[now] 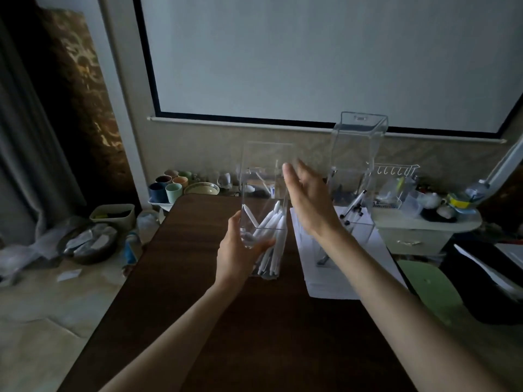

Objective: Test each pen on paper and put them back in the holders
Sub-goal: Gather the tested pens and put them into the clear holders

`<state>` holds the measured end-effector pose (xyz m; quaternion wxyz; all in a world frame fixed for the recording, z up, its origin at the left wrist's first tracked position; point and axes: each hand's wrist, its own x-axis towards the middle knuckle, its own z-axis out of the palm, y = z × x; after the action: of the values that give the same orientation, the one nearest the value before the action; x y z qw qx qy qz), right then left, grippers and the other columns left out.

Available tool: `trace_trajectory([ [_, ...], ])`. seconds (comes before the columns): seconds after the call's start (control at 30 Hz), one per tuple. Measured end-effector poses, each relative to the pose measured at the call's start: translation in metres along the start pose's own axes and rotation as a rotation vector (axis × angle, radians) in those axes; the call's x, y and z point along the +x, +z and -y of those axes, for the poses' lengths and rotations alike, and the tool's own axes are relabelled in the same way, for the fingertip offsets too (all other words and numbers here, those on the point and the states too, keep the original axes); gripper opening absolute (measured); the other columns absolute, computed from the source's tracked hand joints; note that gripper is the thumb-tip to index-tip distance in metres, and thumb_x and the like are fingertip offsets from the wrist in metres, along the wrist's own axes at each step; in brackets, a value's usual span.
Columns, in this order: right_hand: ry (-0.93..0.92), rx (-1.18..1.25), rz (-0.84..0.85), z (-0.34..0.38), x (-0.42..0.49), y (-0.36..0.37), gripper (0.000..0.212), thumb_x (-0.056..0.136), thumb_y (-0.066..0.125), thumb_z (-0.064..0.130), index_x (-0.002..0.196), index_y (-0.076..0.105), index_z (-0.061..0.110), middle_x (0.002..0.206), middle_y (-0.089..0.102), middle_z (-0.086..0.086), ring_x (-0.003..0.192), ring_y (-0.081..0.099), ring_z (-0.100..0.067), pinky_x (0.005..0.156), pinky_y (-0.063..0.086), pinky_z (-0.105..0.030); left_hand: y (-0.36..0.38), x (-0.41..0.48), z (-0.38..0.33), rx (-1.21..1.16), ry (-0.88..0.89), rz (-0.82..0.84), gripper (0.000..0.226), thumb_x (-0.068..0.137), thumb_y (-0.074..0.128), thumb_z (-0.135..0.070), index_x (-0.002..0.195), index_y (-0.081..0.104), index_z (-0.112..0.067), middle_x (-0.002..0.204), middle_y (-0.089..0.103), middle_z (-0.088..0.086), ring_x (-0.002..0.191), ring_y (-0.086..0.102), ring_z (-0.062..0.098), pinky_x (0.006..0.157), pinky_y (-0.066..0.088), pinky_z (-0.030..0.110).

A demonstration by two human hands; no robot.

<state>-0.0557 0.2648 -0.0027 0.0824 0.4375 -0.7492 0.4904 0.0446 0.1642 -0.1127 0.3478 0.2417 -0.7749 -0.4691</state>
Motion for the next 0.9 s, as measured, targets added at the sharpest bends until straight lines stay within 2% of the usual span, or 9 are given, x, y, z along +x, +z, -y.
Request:
trace_trajectory([
  [0.1,-0.028,-0.072,0.026,-0.021,-0.028,0.010,0.077,0.092,0.026,0.066,0.128,0.050,0.003,0.126,0.056,-0.004,0.122,0.048,-0.014,0.107,0.037,-0.041,-0.001,0.000,0.000,0.002,0.015,0.001,0.093,0.055,0.073,-0.058,0.132,0.031,-0.027,0.096,0.067,0.001,0.078,0.066,0.010,0.068,0.057,0.029],
  [0.2,0.091,0.084,0.138,-0.033,-0.051,0.017,0.074,0.090,0.038,0.063,0.149,0.025,0.020,0.150,0.036,0.003,0.138,0.031,-0.007,0.114,0.028,-0.028,-0.001,-0.001,0.001,-0.003,0.039,0.000,0.092,0.055,0.072,-0.060,0.131,0.033,-0.025,0.099,0.067,0.000,0.078,0.067,0.009,0.068,0.058,0.038],
  [0.27,0.251,0.141,0.200,-0.043,-0.058,0.028,0.079,0.085,0.045,0.065,0.149,0.020,0.026,0.148,0.039,0.003,0.134,0.039,-0.011,0.109,0.035,-0.029,-0.001,-0.001,0.003,0.009,0.065,-0.001,0.093,0.056,0.072,-0.060,0.132,0.032,-0.026,0.101,0.066,-0.002,0.081,0.066,0.009,0.070,0.057,0.040],
  [0.37,0.336,0.163,0.182,-0.056,-0.055,0.049,0.092,0.072,0.041,0.083,0.142,0.035,0.024,0.135,0.055,-0.002,0.121,0.055,-0.017,0.101,0.046,-0.039,-0.002,0.007,0.008,0.033,0.085,-0.009,0.088,0.063,0.078,-0.046,0.134,0.032,-0.023,0.096,0.066,-0.003,0.079,0.066,0.009,0.069,0.057,0.038],
  [0.5,0.361,0.149,0.184,-0.057,-0.028,0.071,0.066,0.090,0.047,0.055,0.143,0.036,0.018,0.113,0.067,-0.010,0.097,0.067,-0.021,0.084,0.056,-0.041,-0.009,0.039,0.018,0.045,0.072,0.001,0.078,0.068,0.080,-0.030,0.130,0.035,-0.013,0.091,0.067,0.004,0.075,0.067,0.011,0.064,0.056,0.026],
  [0.6,0.355,0.187,0.177,-0.061,0.000,0.087,0.066,0.091,0.052,0.048,0.145,0.034,0.014,0.135,0.055,-0.008,0.119,0.056,-0.019,0.097,0.049,-0.036,-0.018,0.069,0.025,0.058,0.045,0.027,0.074,0.070,0.079,-0.028,0.126,0.035,-0.011,0.085,0.067,0.003,0.073,0.067,0.013,0.061,0.052,0.019],
  [0.7,0.405,0.189,0.201,-0.068,0.024,0.101,0.064,0.090,0.055,0.047,0.143,0.039,0.014,0.138,0.052,-0.008,0.126,0.050,-0.023,0.102,0.044,-0.037,-0.022,0.093,0.034,0.072,0.026,0.031,0.069,0.071,0.078,-0.025,0.123,0.036,-0.009,0.082,0.066,0.001,0.071,0.066,0.010,0.060,0.052,0.019],
  [0.83,0.456,0.246,0.243,-0.062,0.040,0.103,0.064,0.091,0.055,0.044,0.145,0.035,0.015,0.143,0.047,-0.009,0.132,0.044,-0.025,0.107,0.039,-0.036,-0.021,0.112,0.040,0.086,-0.004,0.046,0.074,0.070,0.078,-0.025,0.127,0.033,-0.012,0.086,0.067,0.004,0.073,0.067,0.013,0.069,0.058,0.036],
  [0.9,0.486,0.253,0.282,-0.053,0.035,0.092,0.067,0.092,0.052,0.045,0.147,0.029,0.013,0.148,0.037,-0.007,0.136,0.036,-0.025,0.106,0.033,-0.030,-0.026,0.112,0.041,0.098,-0.005,0.093,0.087,0.068,0.078,-0.037,0.134,0.026,-0.014,0.096,0.065,0.009,0.079,0.067,0.016,0.075,0.057,0.042],
])
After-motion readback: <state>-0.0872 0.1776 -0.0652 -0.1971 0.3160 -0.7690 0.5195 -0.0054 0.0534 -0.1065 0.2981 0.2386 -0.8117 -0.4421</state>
